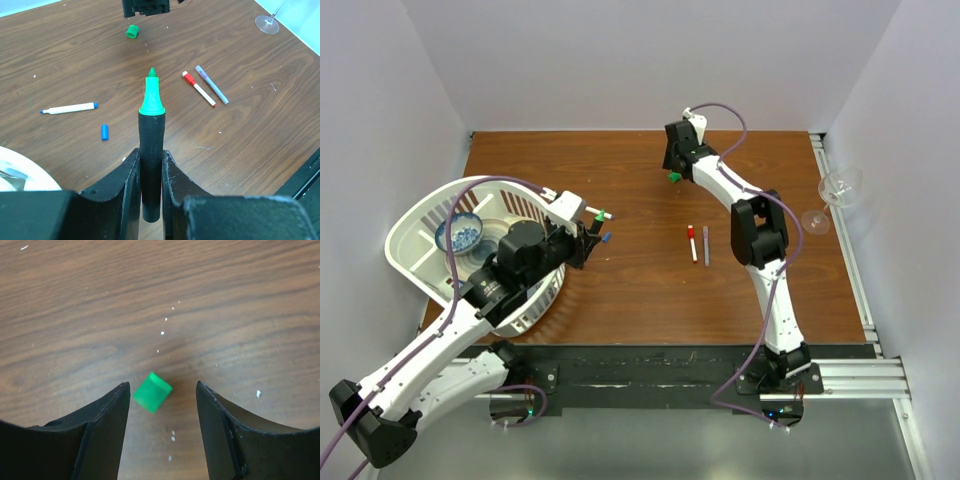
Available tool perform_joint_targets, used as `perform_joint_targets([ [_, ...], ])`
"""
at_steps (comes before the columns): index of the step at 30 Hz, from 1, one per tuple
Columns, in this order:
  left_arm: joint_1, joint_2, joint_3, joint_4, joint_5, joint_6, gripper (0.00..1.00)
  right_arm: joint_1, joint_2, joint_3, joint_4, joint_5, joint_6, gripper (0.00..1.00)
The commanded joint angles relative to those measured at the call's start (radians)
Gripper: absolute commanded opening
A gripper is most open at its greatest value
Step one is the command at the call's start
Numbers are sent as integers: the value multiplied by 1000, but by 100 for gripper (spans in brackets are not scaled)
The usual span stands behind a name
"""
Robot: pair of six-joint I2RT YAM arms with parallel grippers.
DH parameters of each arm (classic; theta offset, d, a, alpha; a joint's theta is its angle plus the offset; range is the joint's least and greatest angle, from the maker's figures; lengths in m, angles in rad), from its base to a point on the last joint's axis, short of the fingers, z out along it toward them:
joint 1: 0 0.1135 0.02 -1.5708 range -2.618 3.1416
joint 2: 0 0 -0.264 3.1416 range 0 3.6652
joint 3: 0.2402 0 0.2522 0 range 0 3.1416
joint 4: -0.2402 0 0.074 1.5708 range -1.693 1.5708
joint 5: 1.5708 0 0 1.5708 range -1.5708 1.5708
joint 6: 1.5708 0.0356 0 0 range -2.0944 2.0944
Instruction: Insert the pens into the pen caps
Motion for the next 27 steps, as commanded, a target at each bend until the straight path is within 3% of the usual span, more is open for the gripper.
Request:
perform_joint_targets([
  [1,4,-3,5,23,-13,26,0,-10,51,101,2,58,30,58],
  [11,4,-20,3,26,-12,28,0,-6,119,152,-9,11,39,48],
  [27,4,-45,-4,30,-13,23,0,31,96,80,-38,-48,-36,42],
])
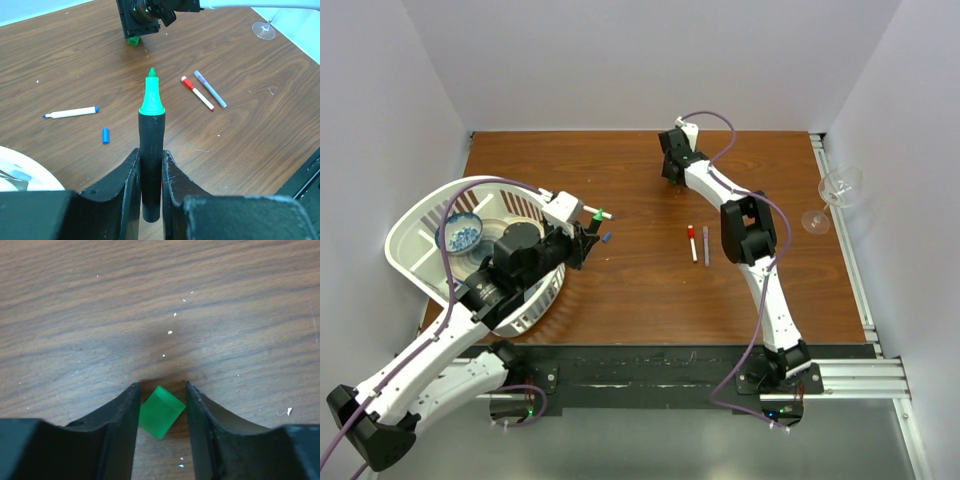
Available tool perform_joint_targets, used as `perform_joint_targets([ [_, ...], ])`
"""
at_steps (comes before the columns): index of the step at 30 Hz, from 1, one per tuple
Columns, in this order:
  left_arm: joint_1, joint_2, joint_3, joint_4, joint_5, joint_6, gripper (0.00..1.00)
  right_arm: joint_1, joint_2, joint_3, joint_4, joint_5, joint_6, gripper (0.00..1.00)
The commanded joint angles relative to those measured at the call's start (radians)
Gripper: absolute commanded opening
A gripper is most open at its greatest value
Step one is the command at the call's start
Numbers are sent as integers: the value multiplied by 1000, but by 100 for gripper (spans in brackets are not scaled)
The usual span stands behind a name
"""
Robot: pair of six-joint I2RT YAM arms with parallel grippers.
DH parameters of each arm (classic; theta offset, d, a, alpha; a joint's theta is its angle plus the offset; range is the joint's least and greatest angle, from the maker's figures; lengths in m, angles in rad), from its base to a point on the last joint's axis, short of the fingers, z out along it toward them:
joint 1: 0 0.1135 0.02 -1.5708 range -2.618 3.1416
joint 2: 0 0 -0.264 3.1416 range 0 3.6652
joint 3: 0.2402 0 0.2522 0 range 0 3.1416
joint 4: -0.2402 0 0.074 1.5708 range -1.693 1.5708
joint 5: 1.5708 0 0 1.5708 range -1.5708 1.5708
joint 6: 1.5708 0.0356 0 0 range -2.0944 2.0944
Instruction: Insert the pens into the pen caps
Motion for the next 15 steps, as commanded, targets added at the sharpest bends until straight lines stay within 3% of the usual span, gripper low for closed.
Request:
perform_joint_targets([
  [1,3,-18,-6,30,-13,19,0,19,-54,-44,-11,-55,-34,41],
  [5,3,-24,-8,28,-21,18,0,22,-80,-83,-2,-55,-63,35],
  [15,3,-41,-12,31,-50,16,0,52,-207,-245,6,-111,-117,33],
])
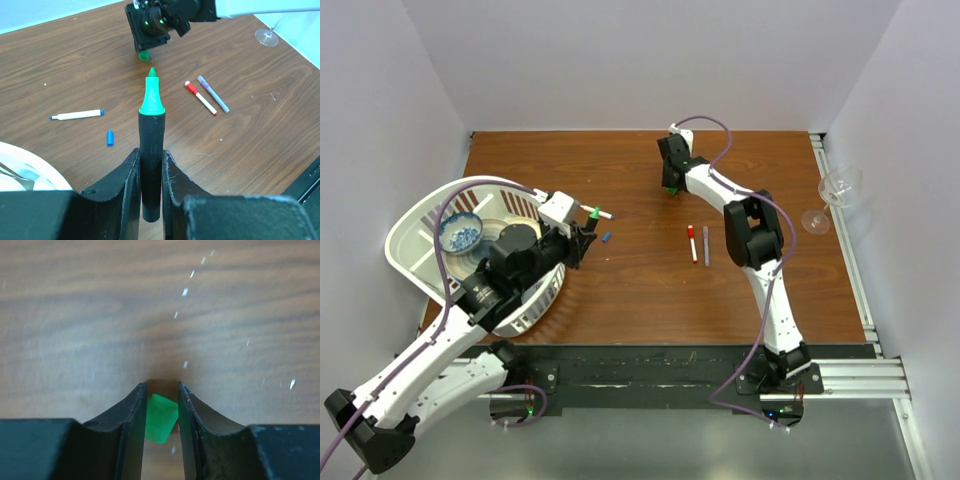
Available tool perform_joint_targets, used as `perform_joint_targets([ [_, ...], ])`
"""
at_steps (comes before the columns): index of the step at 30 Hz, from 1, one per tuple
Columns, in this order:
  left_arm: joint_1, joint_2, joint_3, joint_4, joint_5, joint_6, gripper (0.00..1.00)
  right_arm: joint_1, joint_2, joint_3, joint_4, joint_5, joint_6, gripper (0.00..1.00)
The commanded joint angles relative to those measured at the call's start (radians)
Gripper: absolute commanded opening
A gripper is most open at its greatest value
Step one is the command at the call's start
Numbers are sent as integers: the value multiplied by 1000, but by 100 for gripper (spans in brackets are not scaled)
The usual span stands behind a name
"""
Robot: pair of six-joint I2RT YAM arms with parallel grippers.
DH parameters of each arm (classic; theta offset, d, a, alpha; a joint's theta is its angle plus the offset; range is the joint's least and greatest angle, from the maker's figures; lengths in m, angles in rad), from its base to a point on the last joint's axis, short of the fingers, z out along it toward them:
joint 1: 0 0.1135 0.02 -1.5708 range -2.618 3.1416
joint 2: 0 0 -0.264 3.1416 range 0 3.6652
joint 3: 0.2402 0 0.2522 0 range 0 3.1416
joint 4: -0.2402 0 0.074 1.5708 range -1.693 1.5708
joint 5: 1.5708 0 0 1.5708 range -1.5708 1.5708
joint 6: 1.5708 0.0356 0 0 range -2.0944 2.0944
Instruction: Insert the pens into the pen caps
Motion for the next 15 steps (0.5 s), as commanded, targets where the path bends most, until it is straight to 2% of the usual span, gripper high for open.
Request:
perform_joint_targets([
  [1,3,-23,-14,33,-31,16,0,45,-113,-117,-24,-40,-49,33],
  [7,5,-41,-17,28,-49,15,0,114,-257,-341,5,-48,-72,33],
  [15,5,-67,-23,33,-64,9,0,185,-409,-545,-15,-84,-68,35],
])
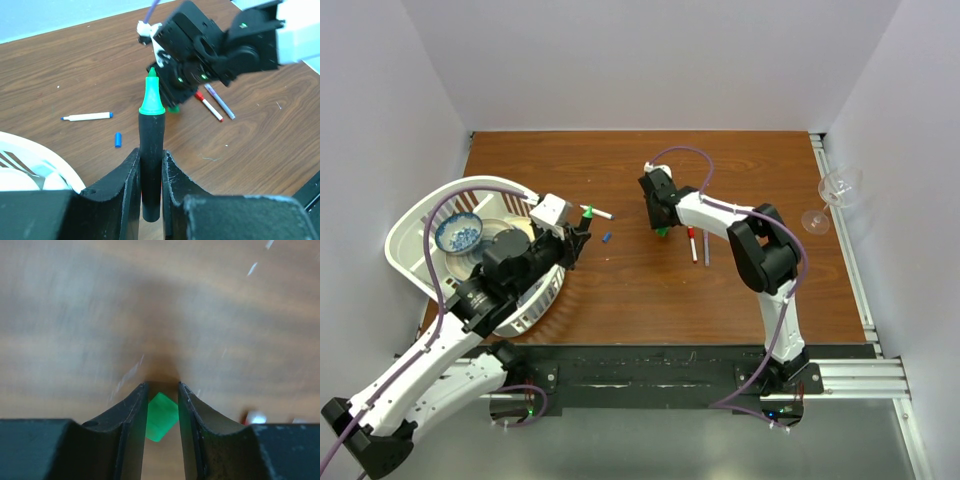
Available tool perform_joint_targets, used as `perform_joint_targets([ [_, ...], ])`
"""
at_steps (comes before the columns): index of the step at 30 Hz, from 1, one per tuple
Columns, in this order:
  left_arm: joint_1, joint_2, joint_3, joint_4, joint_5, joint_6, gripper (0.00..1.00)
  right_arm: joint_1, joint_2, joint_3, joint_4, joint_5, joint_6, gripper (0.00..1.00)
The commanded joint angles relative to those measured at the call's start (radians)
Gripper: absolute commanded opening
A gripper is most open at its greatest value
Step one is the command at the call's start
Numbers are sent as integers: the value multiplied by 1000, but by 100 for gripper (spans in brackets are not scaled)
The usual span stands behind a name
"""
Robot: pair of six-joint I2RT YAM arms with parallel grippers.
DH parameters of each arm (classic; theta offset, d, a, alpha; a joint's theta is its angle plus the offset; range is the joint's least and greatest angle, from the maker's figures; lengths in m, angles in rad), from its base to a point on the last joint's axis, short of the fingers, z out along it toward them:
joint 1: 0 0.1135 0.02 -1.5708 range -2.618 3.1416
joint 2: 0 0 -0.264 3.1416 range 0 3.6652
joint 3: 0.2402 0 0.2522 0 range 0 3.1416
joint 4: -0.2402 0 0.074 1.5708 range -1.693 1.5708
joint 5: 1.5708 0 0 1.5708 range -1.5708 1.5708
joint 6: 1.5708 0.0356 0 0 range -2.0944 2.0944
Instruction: Insert the pens into the pen caps
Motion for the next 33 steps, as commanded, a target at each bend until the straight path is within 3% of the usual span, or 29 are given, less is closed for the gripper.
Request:
perform_joint_targets([
  [1,5,-18,-5,32,-22,9,0,19,-107,-95,-10,-44,-3,36],
  [13,5,-39,-11,32,-38,2,0,26,-127,-8,-212,-29,130,53],
  [33,3,-50,-13,32,-16,-3,0,60,5,109,-294,65,265,50],
])
